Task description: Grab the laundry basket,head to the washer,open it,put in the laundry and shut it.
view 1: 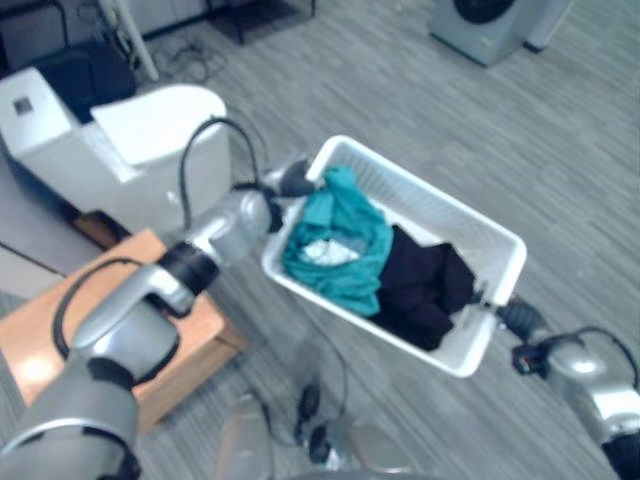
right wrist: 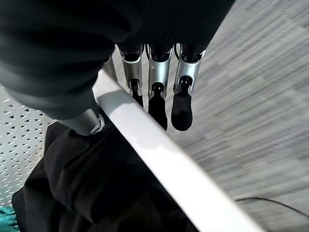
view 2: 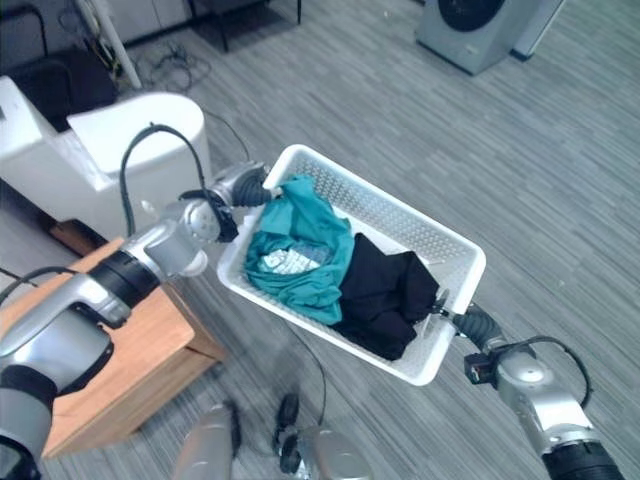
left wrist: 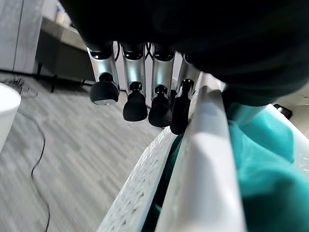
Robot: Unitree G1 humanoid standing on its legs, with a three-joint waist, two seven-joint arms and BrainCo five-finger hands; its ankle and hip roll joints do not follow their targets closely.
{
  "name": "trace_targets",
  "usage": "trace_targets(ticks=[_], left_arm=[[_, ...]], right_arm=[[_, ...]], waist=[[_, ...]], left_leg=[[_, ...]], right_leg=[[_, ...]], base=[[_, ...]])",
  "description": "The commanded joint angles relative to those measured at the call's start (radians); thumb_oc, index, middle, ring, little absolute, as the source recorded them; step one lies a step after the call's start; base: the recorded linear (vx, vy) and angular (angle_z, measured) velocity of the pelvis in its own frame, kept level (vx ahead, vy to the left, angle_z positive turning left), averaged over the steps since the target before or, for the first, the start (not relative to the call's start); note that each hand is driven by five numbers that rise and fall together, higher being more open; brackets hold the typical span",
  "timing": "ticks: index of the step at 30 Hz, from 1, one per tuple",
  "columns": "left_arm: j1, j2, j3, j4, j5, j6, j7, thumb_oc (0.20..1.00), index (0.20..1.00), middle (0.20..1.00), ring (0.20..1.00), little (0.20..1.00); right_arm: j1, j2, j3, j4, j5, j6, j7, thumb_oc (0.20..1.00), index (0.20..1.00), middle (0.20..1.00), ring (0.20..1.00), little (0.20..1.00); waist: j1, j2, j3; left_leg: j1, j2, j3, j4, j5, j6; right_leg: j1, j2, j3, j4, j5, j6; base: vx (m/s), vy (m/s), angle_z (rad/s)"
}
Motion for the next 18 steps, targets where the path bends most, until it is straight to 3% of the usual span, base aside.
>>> trace_targets(ticks=[1, 2, 3, 4, 5, 6, 7, 9, 10, 11, 13, 14, 15, 16, 18], left_arm=[[-0.089, -0.112, 0.031, -0.030, 0.008, -0.085, 0.030, 0.200, 0.200, 0.200, 0.200, 0.200], [-0.081, -0.111, 0.033, -0.027, 0.018, -0.072, 0.024, 0.200, 0.200, 0.200, 0.200, 0.200], [-0.080, -0.109, 0.033, -0.028, 0.019, -0.072, 0.024, 0.200, 0.200, 0.200, 0.200, 0.200], [-0.083, -0.105, 0.032, -0.027, 0.025, -0.069, 0.024, 0.200, 0.200, 0.200, 0.200, 0.200], [-0.083, -0.092, 0.029, -0.022, 0.032, -0.068, 0.025, 0.200, 0.200, 0.200, 0.200, 0.200], [-0.080, -0.074, 0.028, -0.024, 0.032, -0.072, 0.028, 0.200, 0.200, 0.200, 0.200, 0.200], [-0.070, -0.064, 0.031, -0.026, 0.030, -0.072, 0.028, 0.200, 0.200, 0.200, 0.200, 0.200], [-0.050, -0.044, 0.045, -0.034, 0.027, -0.069, 0.033, 0.200, 0.200, 0.200, 0.200, 0.200], [-0.041, -0.035, 0.054, -0.038, 0.025, -0.067, 0.038, 0.200, 0.200, 0.200, 0.200, 0.200], [-0.034, -0.036, 0.058, -0.031, 0.020, -0.064, 0.041, 0.200, 0.200, 0.200, 0.200, 0.200], [-0.035, -0.049, 0.062, -0.011, 0.000, -0.058, 0.051, 0.200, 0.200, 0.200, 0.200, 0.200], [-0.035, -0.049, 0.063, -0.011, 0.000, -0.059, 0.052, 0.200, 0.200, 0.200, 0.200, 0.200], [-0.040, -0.058, 0.064, -0.003, -0.008, -0.056, 0.055, 0.200, 0.200, 0.200, 0.200, 0.200], [-0.057, -0.082, 0.057, 0.006, -0.019, -0.062, 0.055, 0.200, 0.200, 0.200, 0.200, 0.200], [-0.076, -0.101, 0.049, 0.014, -0.024, -0.067, 0.053, 0.200, 0.200, 0.200, 0.200, 0.200]], right_arm=[[-0.096, 0.011, -0.046, -0.112, 0.046, -0.156, 0.008, 0.200, 0.200, 0.200, 0.200, 0.200], [-0.117, 0.042, -0.032, -0.099, 0.046, -0.151, 0.003, 0.200, 0.200, 0.200, 0.200, 0.200], [-0.118, 0.043, -0.030, -0.098, 0.046, -0.152, 0.003, 0.200, 0.200, 0.200, 0.200, 0.200], [-0.123, 0.061, -0.024, -0.096, 0.045, -0.147, 0.001, 0.200, 0.200, 0.200, 0.200, 0.200], [-0.136, 0.079, -0.014, -0.091, 0.041, -0.147, -0.003, 0.200, 0.200, 0.200, 0.200, 0.200], [-0.139, 0.099, -0.006, -0.085, 0.042, -0.151, 0.001, 0.200, 0.200, 0.200, 0.200, 0.200], [-0.142, 0.109, 0.000, -0.081, 0.035, -0.144, 0.006, 0.200, 0.200, 0.200, 0.200, 0.200], [-0.160, 0.135, 0.022, -0.075, 0.001, -0.126, 0.024, 0.200, 0.200, 0.200, 0.200, 0.200], [-0.171, 0.142, 0.025, -0.076, -0.015, -0.118, 0.030, 0.200, 0.200, 0.200, 0.200, 0.200], [-0.185, 0.150, 0.030, -0.073, -0.024, -0.117, 0.034, 0.200, 0.200, 0.200, 0.200, 0.200], [-0.213, 0.170, 0.032, -0.047, -0.024, -0.122, 0.017, 0.200, 0.200, 0.200, 0.200, 0.200], [-0.214, 0.170, 0.033, -0.046, -0.024, -0.122, 0.017, 0.200, 0.200, 0.200, 0.200, 0.200], [-0.221, 0.175, 0.027, -0.039, -0.024, -0.124, 0.008, 0.200, 0.200, 0.200, 0.200, 0.200], [-0.218, 0.168, 0.005, -0.038, -0.021, -0.130, -0.009, 0.200, 0.200, 0.200, 0.200, 0.200], [-0.199, 0.153, -0.018, -0.052, -0.009, -0.132, -0.019, 0.200, 0.200, 0.200, 0.200, 0.200]], waist=[[0.053, 0.030, -0.065], [0.063, 0.027, -0.088], [0.066, 0.028, -0.083], [0.066, 0.018, -0.100], [0.071, 0.007, -0.118], [0.078, -0.009, -0.134], [0.078, -0.020, -0.140], [0.072, -0.020, -0.137], [0.060, -0.008, -0.130], [0.048, 0.006, -0.128], [0.029, 0.038, -0.126], [0.028, 0.037, -0.124], [0.019, 0.052, -0.120], [-0.018, 0.079, -0.115], [-0.059, 0.088, -0.114]], left_leg=[[0.010, -0.037, 0.046, -0.087, 0.074, -0.005], [0.046, -0.047, 0.072, -0.097, 0.044, 0.007], [0.045, -0.040, 0.088, -0.103, 0.066, 0.013], [0.084, -0.056, 0.079, -0.118, 0.040, 0.031], [0.101, -0.066, 0.083, -0.125, 0.052, 0.060], [0.120, -0.075, 0.077, -0.116, 0.031, 0.075], [0.142, -0.082, 0.088, -0.106, 0.011, 0.093], [0.198, -0.077, 0.109, -0.092, -0.032, 0.131], [0.224, -0.067, 0.117, -0.087, -0.047, 0.144], [0.245, -0.058, 0.122, -0.083, -0.059, 0.151], [0.296, -0.048, 0.114, -0.089, -0.077, 0.166], [0.298, -0.051, 0.114, -0.090, -0.078, 0.167], [0.320, -0.047, 0.105, -0.097, -0.079, 0.165], [0.352, -0.043, 0.058, -0.117, -0.074, 0.151], [0.371, -0.047, 0.022, -0.111, -0.096, 0.139]], right_leg=[[0.148, -0.011, 0.083, -0.055, -0.016, 0.124], [0.172, 0.007, 0.102, -0.036, -0.039, 0.127], [0.167, 0.008, 0.094, -0.035, -0.030, 0.122], [0.185, 0.008, 0.113, -0.027, -0.045, 0.129], [0.184, 0.012, 0.115, -0.009, -0.039, 0.131], [0.182, 0.004, 0.124, 0.034, -0.013, 0.160], [0.171, -0.003, 0.133, 0.096, 0.054, 0.208], [0.125, -0.040, 0.152, 0.282, 0.191, 0.334], [0.087, -0.061, 0.160, 0.386, 0.229, 0.362], [0.068, -0.073, 0.151, 0.447, 0.251, 0.364], [0.015, -0.114, 0.150, 0.517, 0.208, 0.355], [0.014, -0.117, 0.150, 0.521, 0.205, 0.356], [-0.020, -0.138, 0.154, 0.522, 0.176, 0.334], [-0.081, -0.146, 0.193, 0.445, 0.112, 0.266], [-0.097, -0.136, 0.258, 0.300, 0.048, 0.224]], base=[[0.48, -0.064, -0.28], [0.23, -0.028, -0.31], [0.43, -0.016, -0.39], [0.24, -0.015, -0.48], [0.46, -0.009, -0.47], [0.39, 0.011, -0.49], [0.41, 0.059, -0.34], [0.33, 0.088, -0.46], [0.28, 0.051, -0.64], [0.27, 0.052, -0.46], [0.24, 0.070, -0.10], [0.17, 0.058, 0.10], [0.26, 0.005, 0.07], [0.35, -0.018, 0.08], [0.32, -0.102, 0.25]])
